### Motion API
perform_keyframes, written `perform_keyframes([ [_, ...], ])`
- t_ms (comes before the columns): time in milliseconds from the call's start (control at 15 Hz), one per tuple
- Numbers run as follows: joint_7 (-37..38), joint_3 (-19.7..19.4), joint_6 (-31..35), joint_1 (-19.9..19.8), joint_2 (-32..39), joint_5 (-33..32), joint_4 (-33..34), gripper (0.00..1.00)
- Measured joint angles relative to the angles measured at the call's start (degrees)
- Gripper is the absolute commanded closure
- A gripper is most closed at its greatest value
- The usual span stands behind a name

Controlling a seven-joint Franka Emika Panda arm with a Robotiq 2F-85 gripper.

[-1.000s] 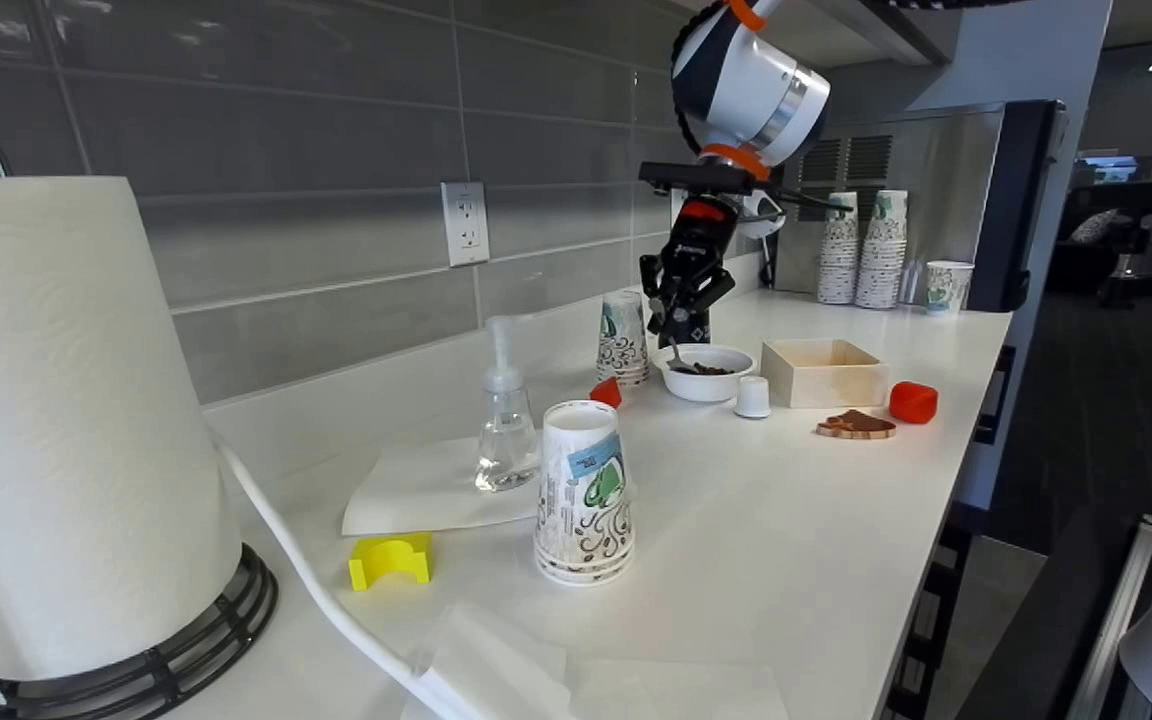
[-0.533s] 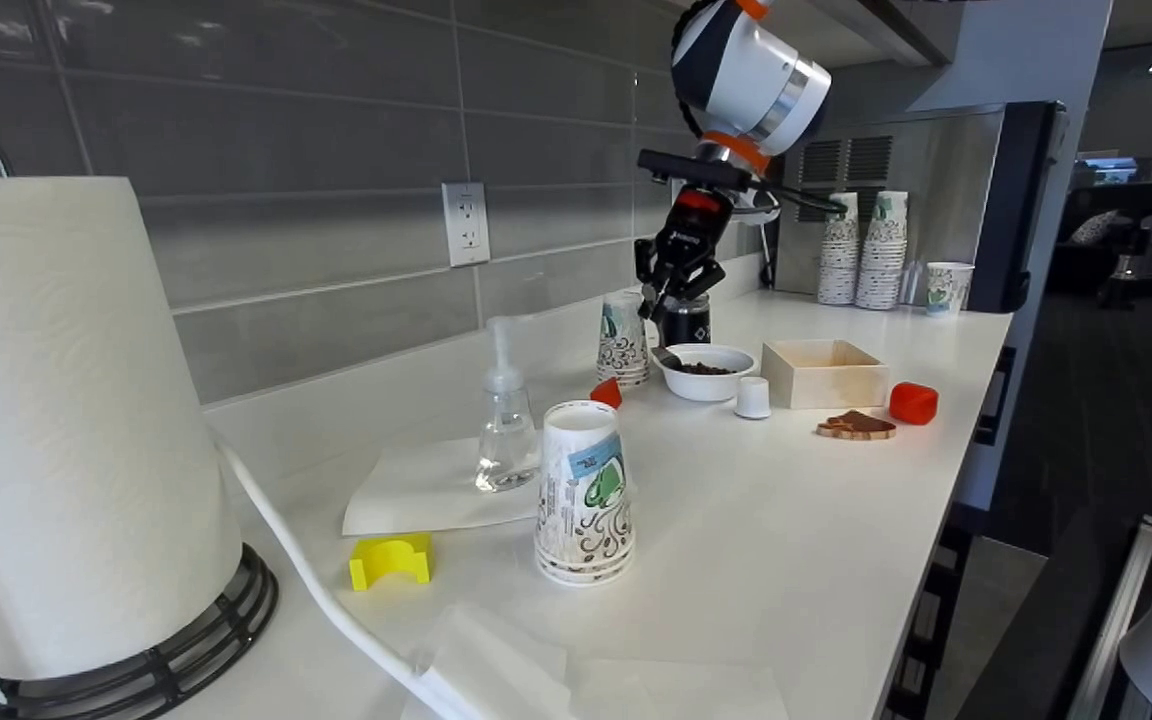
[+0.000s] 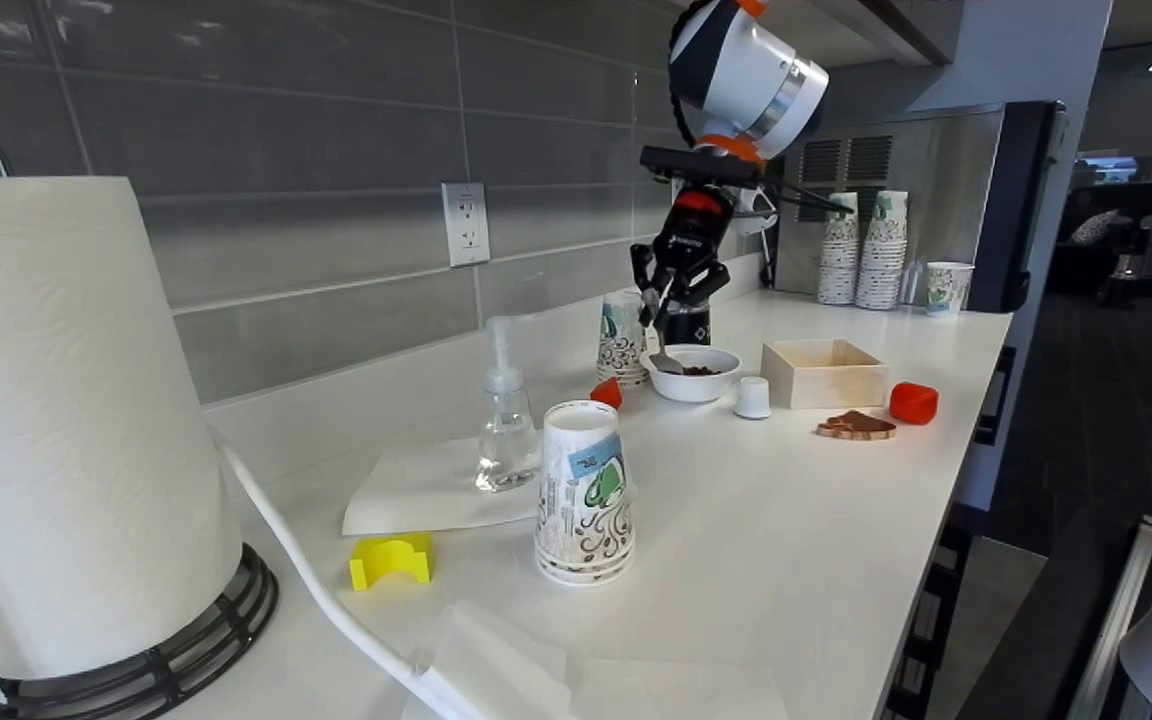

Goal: Stir the contents of the white bowl using the knife shovel. Then, pick up the orange objects and place them in the box.

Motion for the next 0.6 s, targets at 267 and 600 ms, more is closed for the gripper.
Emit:
perform_keyframes([
  [267, 1.05, -0.80, -3.49, -0.33, 0.00, -0.74, 0.07, 0.96],
  [600, 5.53, -1.82, -0.28, -0.55, -0.11, -3.02, 0.07, 0.96],
])
